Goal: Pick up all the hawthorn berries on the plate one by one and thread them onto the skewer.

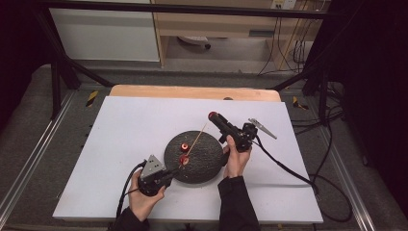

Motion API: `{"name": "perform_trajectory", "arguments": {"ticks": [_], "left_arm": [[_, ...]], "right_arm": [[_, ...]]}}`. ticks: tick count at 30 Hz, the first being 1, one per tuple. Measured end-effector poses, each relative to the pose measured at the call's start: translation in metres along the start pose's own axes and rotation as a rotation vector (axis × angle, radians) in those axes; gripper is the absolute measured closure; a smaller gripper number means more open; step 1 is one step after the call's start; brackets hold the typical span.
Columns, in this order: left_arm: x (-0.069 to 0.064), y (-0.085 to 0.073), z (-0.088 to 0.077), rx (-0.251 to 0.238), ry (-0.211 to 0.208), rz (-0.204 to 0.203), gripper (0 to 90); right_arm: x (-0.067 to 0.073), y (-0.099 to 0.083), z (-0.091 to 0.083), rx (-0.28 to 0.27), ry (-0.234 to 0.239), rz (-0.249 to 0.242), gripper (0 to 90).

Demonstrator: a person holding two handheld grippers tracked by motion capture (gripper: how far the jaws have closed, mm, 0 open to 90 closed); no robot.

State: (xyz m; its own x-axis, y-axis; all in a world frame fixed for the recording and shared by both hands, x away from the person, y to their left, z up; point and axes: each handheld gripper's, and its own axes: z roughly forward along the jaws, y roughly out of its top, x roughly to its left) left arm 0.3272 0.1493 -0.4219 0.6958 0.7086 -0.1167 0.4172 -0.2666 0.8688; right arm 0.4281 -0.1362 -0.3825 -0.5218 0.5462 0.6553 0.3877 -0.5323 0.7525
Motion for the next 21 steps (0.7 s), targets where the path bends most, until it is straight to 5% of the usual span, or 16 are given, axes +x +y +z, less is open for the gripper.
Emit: {"name": "perform_trajectory", "arguments": {"ticks": [21], "left_arm": [[-0.0060,0.0064,0.0047,-0.015,-0.008,0.006,88.3]], "right_arm": [[0.0008,-0.0032,-0.0006,0.015,0.024,0.011,61.8]]}}
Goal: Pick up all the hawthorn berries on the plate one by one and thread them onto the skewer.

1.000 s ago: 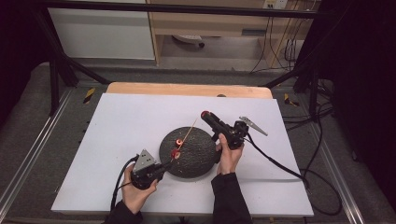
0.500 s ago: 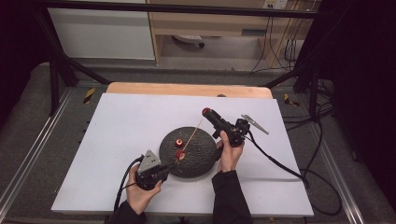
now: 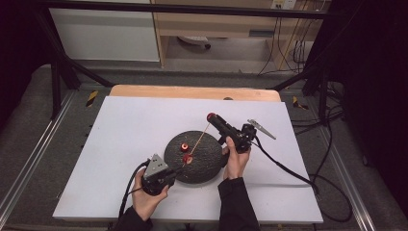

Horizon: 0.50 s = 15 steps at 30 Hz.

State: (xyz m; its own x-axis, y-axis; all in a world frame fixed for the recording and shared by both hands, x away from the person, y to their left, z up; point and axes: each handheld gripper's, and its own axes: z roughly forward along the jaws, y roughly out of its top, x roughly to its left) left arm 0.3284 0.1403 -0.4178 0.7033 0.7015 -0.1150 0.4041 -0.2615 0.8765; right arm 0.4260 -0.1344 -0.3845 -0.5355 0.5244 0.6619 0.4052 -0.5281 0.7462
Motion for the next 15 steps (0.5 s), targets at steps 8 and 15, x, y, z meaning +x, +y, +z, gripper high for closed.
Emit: {"name": "perform_trajectory", "arguments": {"ticks": [8,15], "left_arm": [[-0.0012,0.0031,0.0038,-0.002,0.008,-0.005,88.4],[-0.0023,0.0039,0.0061,-0.002,0.009,-0.012,88.4]], "right_arm": [[0.0007,-0.0036,-0.0006,0.016,0.010,0.001,61.8],[0.0020,-0.0025,-0.0026,0.023,0.016,-0.002,61.9]]}}
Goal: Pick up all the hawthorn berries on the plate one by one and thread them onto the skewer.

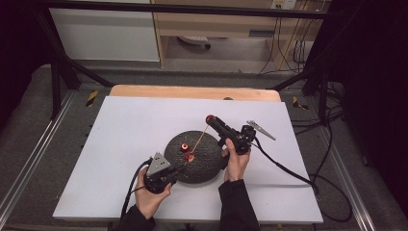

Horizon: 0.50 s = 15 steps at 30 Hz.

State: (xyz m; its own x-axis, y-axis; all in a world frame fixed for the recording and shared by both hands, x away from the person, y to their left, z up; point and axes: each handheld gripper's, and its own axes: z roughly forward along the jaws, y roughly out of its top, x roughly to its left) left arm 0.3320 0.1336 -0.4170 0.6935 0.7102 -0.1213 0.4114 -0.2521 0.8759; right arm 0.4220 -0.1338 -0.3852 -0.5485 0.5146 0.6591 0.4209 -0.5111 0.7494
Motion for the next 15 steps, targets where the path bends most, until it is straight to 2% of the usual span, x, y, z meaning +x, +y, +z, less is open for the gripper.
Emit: {"name": "perform_trajectory", "arguments": {"ticks": [15], "left_arm": [[0.0015,0.0048,0.0019,-0.009,0.004,-0.011,88.5]], "right_arm": [[-0.0007,-0.0072,0.0009,0.034,-0.001,-0.017,62.0]]}}
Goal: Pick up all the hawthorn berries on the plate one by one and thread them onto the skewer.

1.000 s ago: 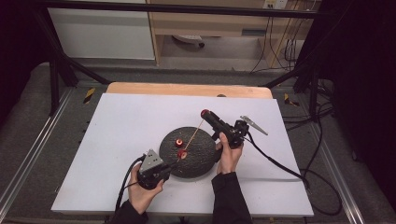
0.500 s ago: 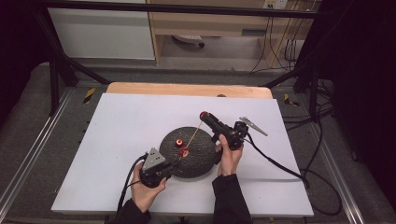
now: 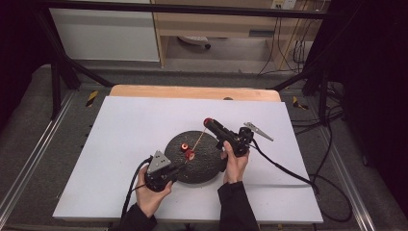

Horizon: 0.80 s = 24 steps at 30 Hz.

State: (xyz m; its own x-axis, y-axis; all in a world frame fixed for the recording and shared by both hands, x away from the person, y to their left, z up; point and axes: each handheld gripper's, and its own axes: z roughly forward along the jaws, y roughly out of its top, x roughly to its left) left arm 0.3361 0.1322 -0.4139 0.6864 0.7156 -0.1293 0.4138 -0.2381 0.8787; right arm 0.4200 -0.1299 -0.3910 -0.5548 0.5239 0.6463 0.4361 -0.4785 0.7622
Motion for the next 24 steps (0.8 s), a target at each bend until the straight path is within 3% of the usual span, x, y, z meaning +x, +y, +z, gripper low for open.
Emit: {"name": "perform_trajectory", "arguments": {"ticks": [24], "left_arm": [[0.002,0.012,0.007,-0.015,-0.013,0.002,88.5]], "right_arm": [[0.003,-0.009,-0.002,0.041,0.014,-0.015,62.0]]}}
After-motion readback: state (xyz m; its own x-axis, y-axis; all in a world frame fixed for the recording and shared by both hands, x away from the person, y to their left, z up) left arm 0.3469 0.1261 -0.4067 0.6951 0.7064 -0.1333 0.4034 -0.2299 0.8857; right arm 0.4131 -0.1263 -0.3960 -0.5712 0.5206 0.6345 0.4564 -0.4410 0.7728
